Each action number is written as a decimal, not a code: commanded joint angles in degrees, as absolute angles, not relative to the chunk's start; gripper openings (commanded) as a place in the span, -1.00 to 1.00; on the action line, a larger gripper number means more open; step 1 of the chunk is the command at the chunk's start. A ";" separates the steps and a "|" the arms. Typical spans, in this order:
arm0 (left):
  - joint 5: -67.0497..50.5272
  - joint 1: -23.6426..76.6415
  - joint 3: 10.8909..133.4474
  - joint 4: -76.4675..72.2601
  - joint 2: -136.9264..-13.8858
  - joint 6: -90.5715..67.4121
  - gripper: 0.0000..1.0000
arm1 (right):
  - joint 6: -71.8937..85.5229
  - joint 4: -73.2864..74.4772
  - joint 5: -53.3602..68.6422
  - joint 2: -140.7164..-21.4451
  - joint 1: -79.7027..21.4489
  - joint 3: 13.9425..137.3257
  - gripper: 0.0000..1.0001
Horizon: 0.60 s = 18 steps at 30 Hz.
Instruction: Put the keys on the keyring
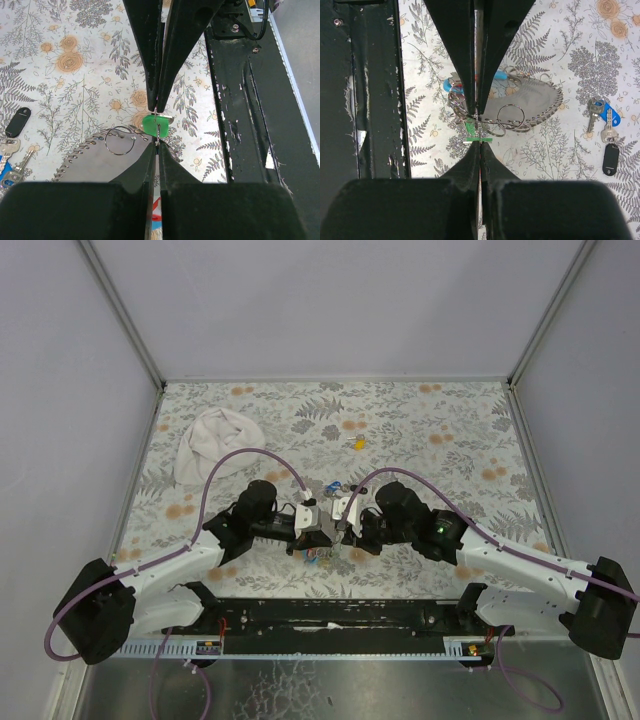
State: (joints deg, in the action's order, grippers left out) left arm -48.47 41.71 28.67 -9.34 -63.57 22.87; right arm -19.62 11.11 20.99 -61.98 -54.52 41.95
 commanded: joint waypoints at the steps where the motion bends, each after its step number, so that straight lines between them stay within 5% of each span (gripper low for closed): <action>1: -49.31 42.07 30.59 -11.82 -63.23 22.94 -1.00 | -20.31 9.45 20.54 -60.73 -55.15 44.03 -1.00; 18: -49.09 42.09 30.78 -12.05 -63.48 22.55 -1.00 | -20.22 9.22 22.06 -60.88 -55.38 44.42 -1.00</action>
